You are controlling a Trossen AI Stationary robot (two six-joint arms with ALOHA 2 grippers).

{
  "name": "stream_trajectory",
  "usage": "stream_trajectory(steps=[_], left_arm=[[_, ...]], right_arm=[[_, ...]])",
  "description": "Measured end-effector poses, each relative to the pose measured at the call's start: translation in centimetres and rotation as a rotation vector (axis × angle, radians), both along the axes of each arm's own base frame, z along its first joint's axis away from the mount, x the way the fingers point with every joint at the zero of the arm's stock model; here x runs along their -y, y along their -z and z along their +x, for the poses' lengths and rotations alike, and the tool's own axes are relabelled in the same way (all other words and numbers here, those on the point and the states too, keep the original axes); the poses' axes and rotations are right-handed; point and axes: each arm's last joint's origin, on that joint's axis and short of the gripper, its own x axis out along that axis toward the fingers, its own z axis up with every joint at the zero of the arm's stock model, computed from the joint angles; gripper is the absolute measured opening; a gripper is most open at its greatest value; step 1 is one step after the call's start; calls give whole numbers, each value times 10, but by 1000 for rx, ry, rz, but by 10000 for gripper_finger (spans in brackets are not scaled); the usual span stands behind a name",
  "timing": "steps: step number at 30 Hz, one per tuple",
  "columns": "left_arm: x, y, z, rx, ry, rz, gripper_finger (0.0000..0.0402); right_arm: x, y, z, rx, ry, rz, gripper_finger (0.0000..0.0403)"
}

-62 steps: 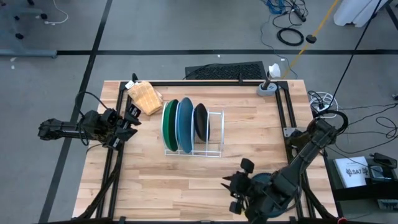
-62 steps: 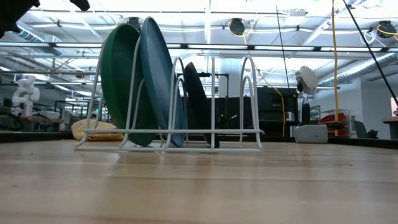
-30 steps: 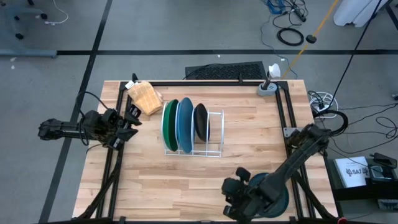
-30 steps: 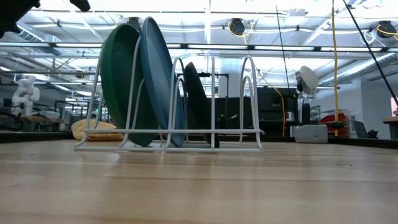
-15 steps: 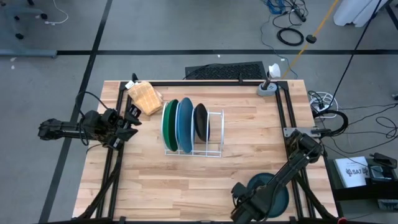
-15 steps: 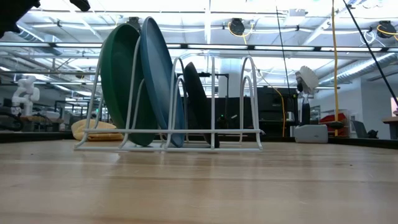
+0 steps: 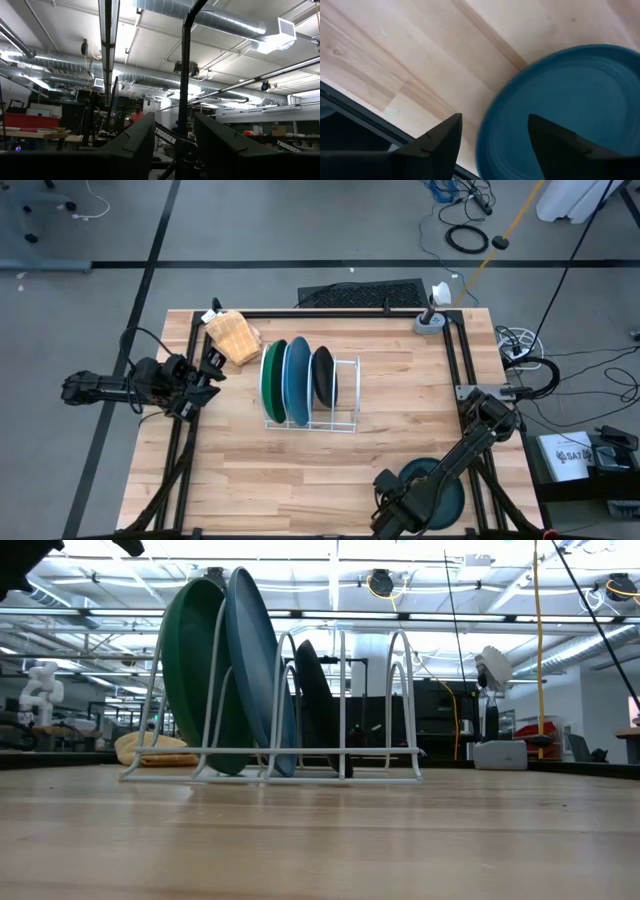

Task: Sort dishes
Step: Put the dark blue plate in the dish rack

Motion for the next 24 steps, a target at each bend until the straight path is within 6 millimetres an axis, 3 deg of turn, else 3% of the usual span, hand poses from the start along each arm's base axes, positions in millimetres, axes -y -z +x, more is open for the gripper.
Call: stream_trajectory(steps=[7,16,24], left_arm=[[0,0,0,0,0,-1,148],[0,0,0,0,-1,0,148],[0,0,0,2,-7,3,148]], right_arm=[[-6,27,5,-63,-5,-22,219],[-6,46,7,-131,-9,-51,197],[-5,57,10,-168,-38,-53,132]])
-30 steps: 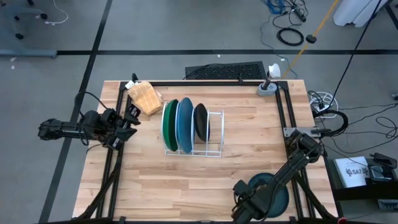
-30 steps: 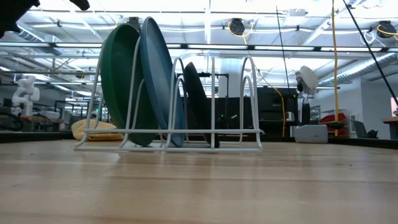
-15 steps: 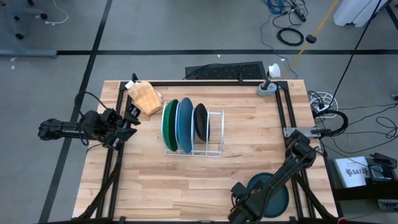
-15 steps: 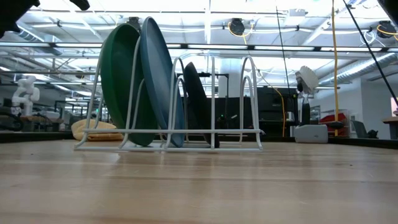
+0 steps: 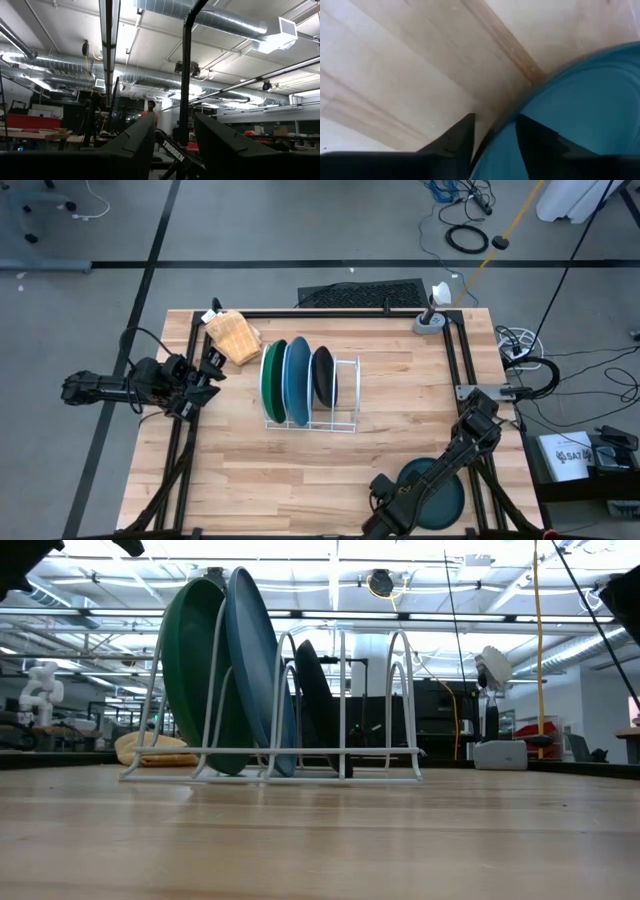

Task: Sort dishes
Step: Put the dark blue plate in the dish rack

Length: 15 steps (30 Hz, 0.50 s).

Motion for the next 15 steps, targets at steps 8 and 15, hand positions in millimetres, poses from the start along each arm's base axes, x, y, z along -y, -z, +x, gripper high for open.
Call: stream_trajectory(steps=[8,15], left_arm=[[0,0,0,0,0,0,148],[0,0,0,-1,-1,0,148]], right_arm=[[4,-1,3,2,-19,2,12],[8,-11,13,61,-46,-22,4]])
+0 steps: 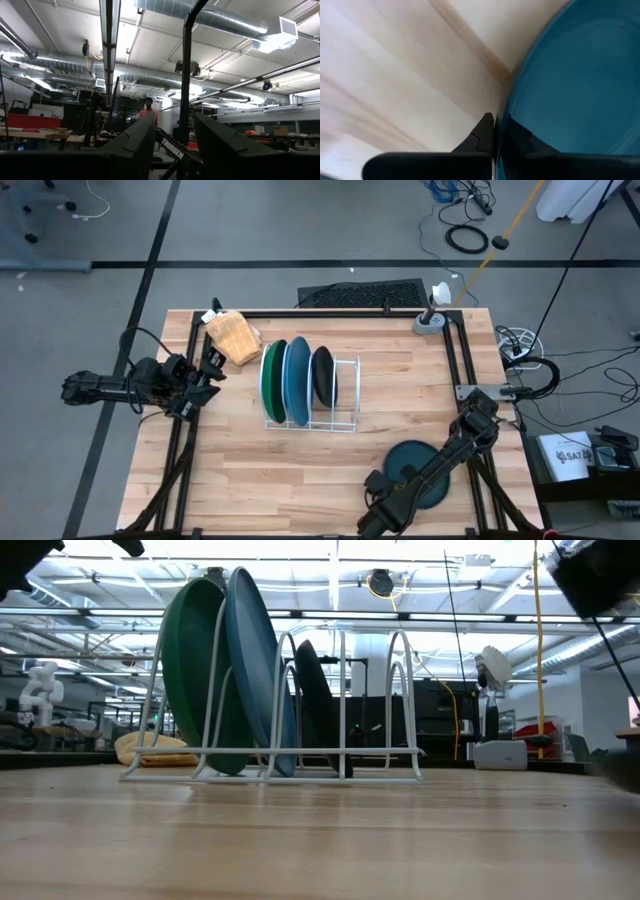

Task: Sort dishes
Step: Put the dark blue plate in the dish rack

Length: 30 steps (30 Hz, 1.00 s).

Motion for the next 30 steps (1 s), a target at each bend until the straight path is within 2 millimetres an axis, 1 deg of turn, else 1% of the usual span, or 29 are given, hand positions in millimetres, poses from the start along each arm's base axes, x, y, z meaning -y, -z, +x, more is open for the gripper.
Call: stream_trajectory(steps=[3,7,9,11,14,16,19,22,25,27,30], left_arm=[[0,0,0,1,-5,1,148],[0,0,0,4,-15,12,148],[0,0,0,4,-16,11,148],[0,0,0,4,-16,11,148],[0,0,0,3,-16,10,148],[0,0,0,3,-16,10,148],[0,0,0,2,-17,9,148],[0,0,0,3,-17,9,148],[0,0,0,6,-18,9,148],[0,0,0,6,-17,9,148],[0,0,0,8,-18,9,148]], right_arm=[[-1,-24,11,110,-52,-59,2],[-2,-77,24,295,-100,-160,1],[1,-104,25,375,-124,-225,1],[-1,-130,25,499,-131,-265,1],[-4,-163,22,686,-210,-366,1],[-1,-179,19,817,-226,-451,1],[4,-196,14,967,-206,-620,0],[11,-205,15,1074,-163,-784,0],[21,-208,19,1118,-113,-880,0],[29,-207,26,1122,-80,-913,0],[39,-196,39,1088,-66,-953,0]])
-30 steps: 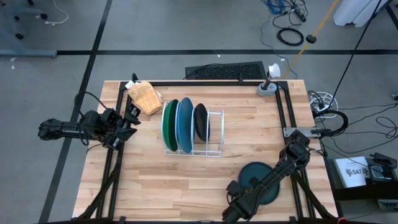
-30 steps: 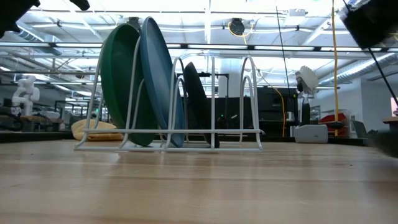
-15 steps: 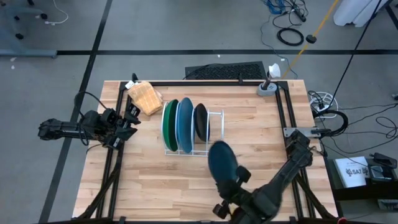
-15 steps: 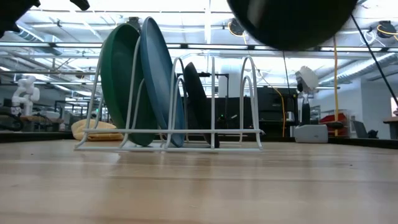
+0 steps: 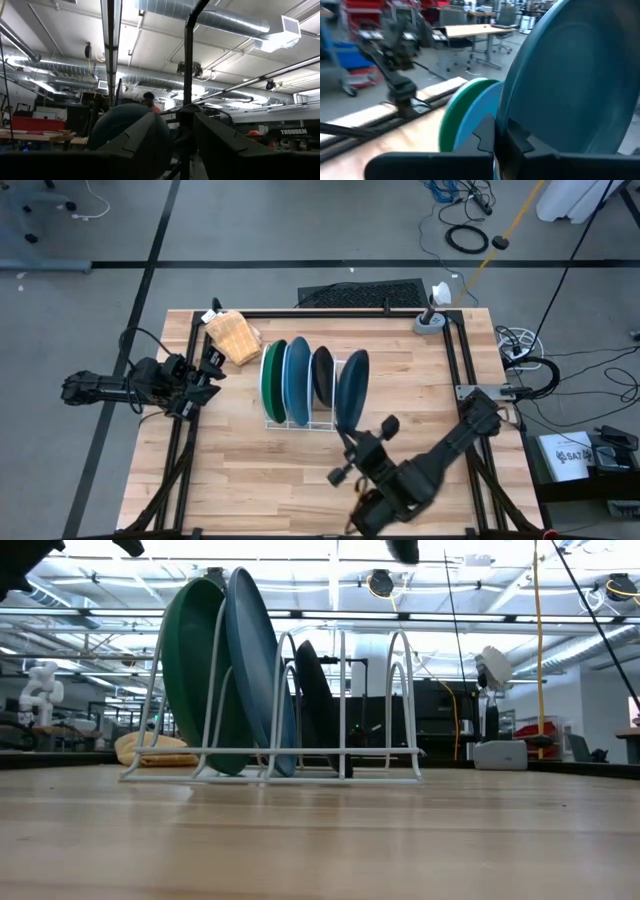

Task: Sort dishes
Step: Put the dark blue plate in the dish rack

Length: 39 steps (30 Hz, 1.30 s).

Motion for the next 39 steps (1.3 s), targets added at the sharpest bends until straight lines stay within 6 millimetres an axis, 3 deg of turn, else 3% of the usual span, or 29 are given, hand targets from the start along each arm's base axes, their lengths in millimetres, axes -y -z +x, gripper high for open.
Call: stream_trajectory(steps=[6,14,23,31,39], left_arm=[[0,0,0,2,0,0,148],[0,0,0,7,-12,18,148],[0,0,0,11,-34,20,148],[-1,0,0,12,-48,32,148],[-1,2,1,-13,-46,31,148]], right_arm=[[23,25,15,-69,71,-34,0],[37,37,30,-84,110,-51,0],[33,33,50,-220,12,-80,0],[33,15,85,-280,-229,-111,0],[49,-9,119,-108,-558,-159,0]])
